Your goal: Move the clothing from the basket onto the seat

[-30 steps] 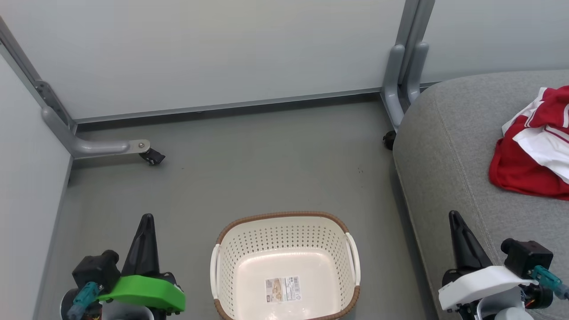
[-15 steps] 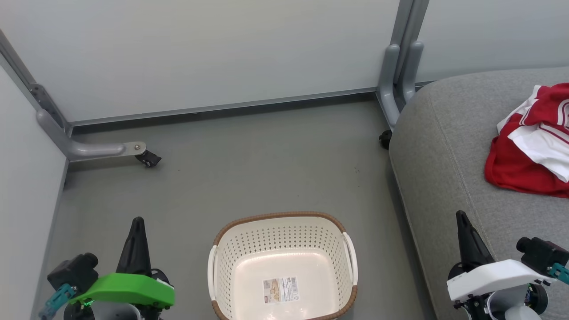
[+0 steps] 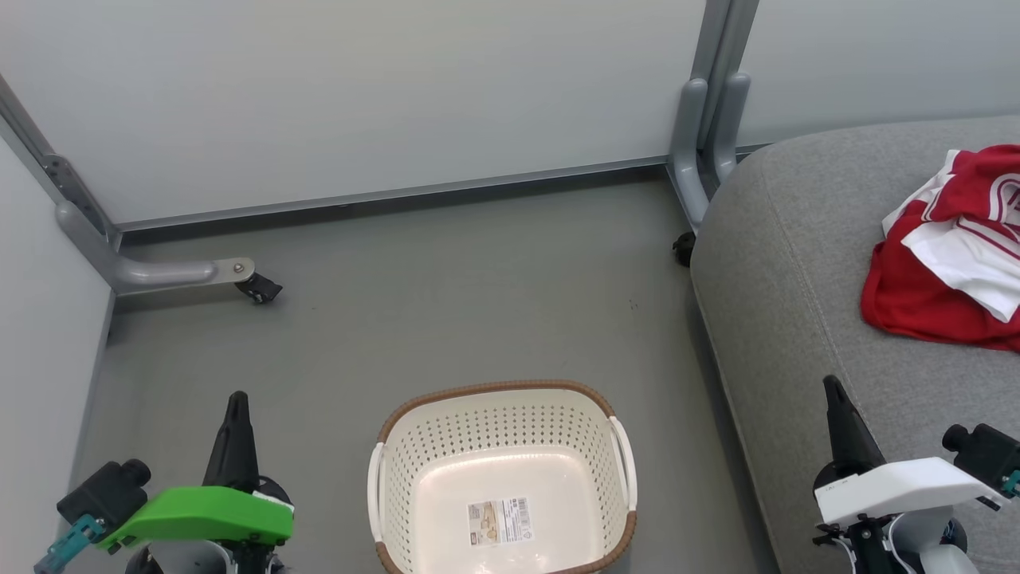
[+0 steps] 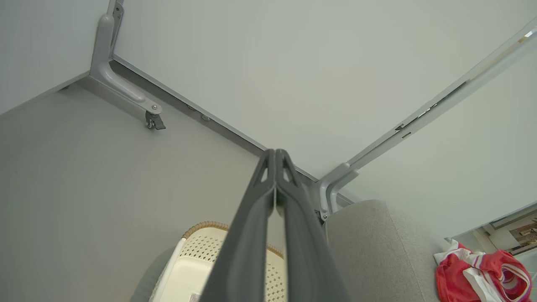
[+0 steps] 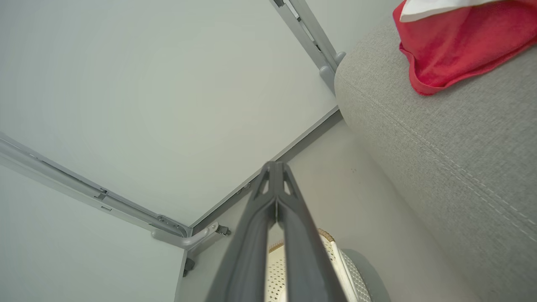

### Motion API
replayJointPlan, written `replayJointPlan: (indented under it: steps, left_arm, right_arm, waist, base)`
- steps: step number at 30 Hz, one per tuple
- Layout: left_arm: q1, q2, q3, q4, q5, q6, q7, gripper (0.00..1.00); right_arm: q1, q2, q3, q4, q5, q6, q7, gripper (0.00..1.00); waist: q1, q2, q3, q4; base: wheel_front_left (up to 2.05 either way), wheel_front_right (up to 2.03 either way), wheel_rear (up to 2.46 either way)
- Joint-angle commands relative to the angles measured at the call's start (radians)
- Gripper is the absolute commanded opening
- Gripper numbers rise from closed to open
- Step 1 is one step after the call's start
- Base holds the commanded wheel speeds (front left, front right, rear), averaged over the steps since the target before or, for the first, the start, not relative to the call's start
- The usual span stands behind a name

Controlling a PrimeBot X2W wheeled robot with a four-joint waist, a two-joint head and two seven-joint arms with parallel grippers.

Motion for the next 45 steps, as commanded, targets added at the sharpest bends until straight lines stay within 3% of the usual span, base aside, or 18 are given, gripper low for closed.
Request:
replayJointPlan:
  steps: [1,45]
  left_arm:
    - [-0.032,0.001,0.009,-0.011,-0.036,-0.008,0.008,0.0]
    - [-0.055,0.0,0.068,-0.004,-0.516,-0.03,0.132,0.0]
  right_arm:
    - [-0.025,-0.007,-0.006,-0.007,0.035,0.0,0.009,0.0]
    - [-0.055,-0.011,-0.038,0.016,0.5,0.0,0.133,0.0]
  waist:
    - [0.0,0.0,0.0,-0.001]
    - [0.0,0.0,-0.002,-0.041]
  base:
    - [0.0,0.0,0.0]
    - [0.0,0.0,0.0]
